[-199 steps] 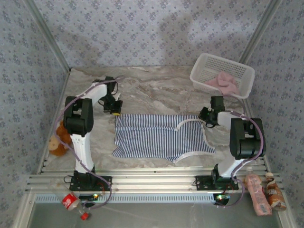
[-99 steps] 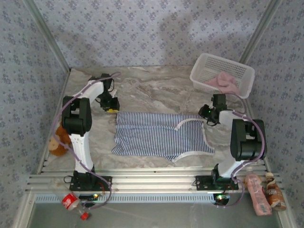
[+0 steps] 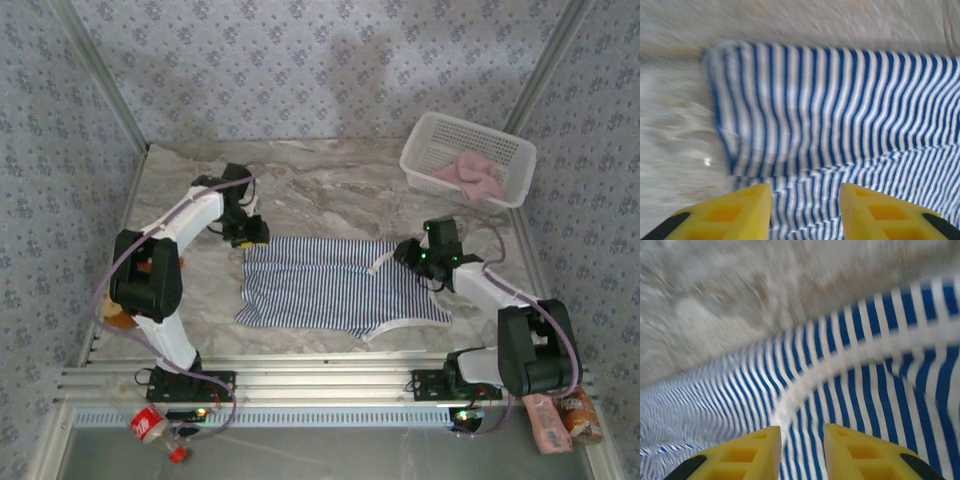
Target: Fold and stack the tank tops
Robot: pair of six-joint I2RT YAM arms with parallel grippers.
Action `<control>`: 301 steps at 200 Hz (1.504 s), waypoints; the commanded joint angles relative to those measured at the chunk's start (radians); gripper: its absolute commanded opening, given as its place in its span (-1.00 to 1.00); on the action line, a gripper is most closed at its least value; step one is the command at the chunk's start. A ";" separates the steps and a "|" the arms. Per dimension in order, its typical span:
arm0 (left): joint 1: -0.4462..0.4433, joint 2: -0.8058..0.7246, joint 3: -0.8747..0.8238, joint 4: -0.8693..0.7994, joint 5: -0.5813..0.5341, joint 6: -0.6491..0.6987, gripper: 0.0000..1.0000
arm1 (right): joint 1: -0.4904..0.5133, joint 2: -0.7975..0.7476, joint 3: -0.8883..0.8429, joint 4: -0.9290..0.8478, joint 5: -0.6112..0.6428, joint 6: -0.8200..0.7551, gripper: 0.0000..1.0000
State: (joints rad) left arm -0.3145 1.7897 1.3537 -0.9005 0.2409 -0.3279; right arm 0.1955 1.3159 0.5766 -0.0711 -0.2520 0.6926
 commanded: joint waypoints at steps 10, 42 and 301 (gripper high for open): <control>0.004 0.051 -0.094 0.092 0.055 -0.059 -0.31 | 0.033 0.053 -0.033 0.055 0.000 0.071 -0.37; 0.018 0.120 -0.088 0.098 0.041 -0.014 -0.40 | 0.033 0.141 -0.024 0.068 0.016 0.033 -0.37; 0.111 -0.336 -0.567 0.161 0.040 -0.292 -0.09 | 0.324 -0.012 0.246 -0.408 -0.126 -1.047 0.02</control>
State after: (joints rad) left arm -0.1978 1.4693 0.8551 -0.8513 0.2573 -0.4915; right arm 0.5049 1.3071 0.7891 -0.3241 -0.3283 -0.0200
